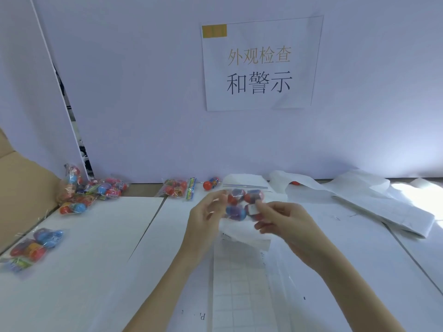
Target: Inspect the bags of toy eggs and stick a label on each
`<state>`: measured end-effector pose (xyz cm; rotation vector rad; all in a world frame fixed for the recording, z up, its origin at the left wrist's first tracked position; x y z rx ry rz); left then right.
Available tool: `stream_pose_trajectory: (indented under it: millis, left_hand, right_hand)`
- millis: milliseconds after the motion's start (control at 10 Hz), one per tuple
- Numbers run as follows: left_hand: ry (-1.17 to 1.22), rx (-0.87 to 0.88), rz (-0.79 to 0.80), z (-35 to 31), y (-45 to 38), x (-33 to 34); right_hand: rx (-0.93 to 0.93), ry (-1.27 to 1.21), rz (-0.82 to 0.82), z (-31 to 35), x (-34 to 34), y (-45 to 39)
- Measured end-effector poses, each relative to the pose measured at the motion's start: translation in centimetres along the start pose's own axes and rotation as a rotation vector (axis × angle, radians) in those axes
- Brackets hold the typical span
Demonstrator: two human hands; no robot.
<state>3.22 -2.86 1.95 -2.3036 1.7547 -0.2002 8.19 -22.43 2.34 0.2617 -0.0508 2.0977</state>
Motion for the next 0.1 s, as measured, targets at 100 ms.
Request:
stream_pose_trajectory:
  millis: [100]
  left_hand:
    - [0.049, 0.022, -0.114, -0.08, -0.19, -1.68]
  right_hand:
    - [-0.131, -0.36, 0.022, 4.57, -1.53, 1.33]
Point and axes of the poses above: each hand's wrist, its own y-axis away from the middle knuckle, its own x-axis out of the palm, z = x × y, the point moved 9 cm from there along -y, towards the middle knuckle, and after that the axes turned 7 degrees about z, right-handed, at the moved point
